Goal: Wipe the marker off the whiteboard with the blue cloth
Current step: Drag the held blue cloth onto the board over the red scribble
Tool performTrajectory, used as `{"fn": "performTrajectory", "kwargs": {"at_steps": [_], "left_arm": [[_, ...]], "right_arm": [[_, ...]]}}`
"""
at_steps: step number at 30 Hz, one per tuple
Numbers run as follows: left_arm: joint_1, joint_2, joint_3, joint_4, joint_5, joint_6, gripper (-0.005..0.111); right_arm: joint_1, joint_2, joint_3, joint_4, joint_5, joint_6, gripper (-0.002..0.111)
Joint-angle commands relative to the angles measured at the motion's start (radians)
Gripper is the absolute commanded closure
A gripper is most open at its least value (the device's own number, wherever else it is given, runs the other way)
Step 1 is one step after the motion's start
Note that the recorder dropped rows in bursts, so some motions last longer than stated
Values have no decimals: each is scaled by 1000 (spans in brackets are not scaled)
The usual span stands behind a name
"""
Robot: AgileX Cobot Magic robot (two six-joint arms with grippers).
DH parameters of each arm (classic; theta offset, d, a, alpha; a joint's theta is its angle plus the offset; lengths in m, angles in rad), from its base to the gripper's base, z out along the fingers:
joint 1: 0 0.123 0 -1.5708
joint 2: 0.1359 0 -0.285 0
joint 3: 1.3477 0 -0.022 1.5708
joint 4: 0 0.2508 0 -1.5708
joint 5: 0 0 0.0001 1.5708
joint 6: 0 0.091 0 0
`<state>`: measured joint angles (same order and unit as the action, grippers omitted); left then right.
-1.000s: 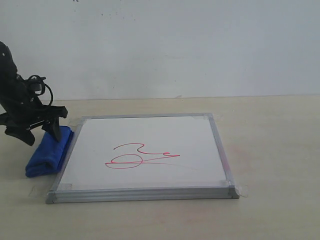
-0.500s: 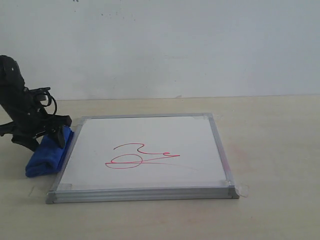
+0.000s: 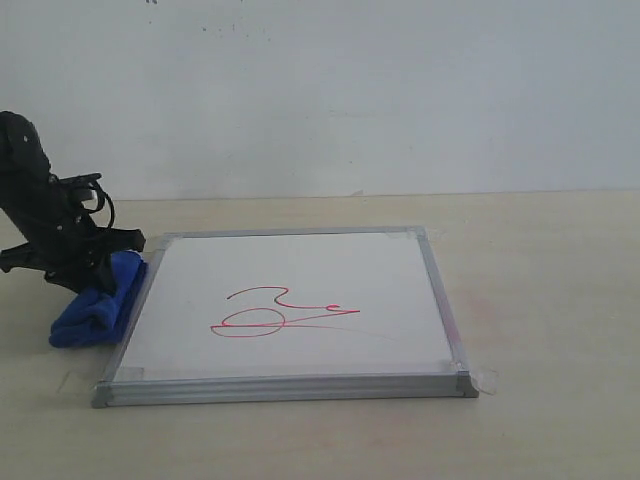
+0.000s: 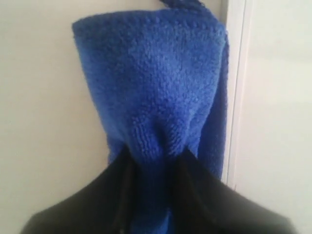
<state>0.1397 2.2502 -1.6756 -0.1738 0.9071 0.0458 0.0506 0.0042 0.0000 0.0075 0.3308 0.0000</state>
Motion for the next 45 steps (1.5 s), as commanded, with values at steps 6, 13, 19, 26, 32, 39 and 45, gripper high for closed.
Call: {"fn": "performTrajectory", "kwargs": {"at_steps": [6, 13, 19, 26, 32, 39, 45], "left_arm": [[5, -77, -45, -12, 43, 10, 103], [-20, -145, -60, -86, 96, 94, 103], [-113, -124, -60, -99, 79, 106, 103], [-233, -73, -60, -40, -28, 172, 103], [-243, -23, -60, -16, -4, 172, 103], [-243, -21, -55, -1, 88, 160, 103], [-266, -20, -51, 126, 110, 44, 103]], "right_arm": [[-6, -4, 0, -2, -10, 0, 108], [-6, -4, 0, -2, -10, 0, 108], [-6, -4, 0, -2, -6, 0, 108], [-6, -4, 0, -2, -6, 0, 108], [-6, -4, 0, -2, -6, 0, 108], [-6, -4, 0, -2, -6, 0, 108], [-6, -4, 0, -2, -6, 0, 108]]}}
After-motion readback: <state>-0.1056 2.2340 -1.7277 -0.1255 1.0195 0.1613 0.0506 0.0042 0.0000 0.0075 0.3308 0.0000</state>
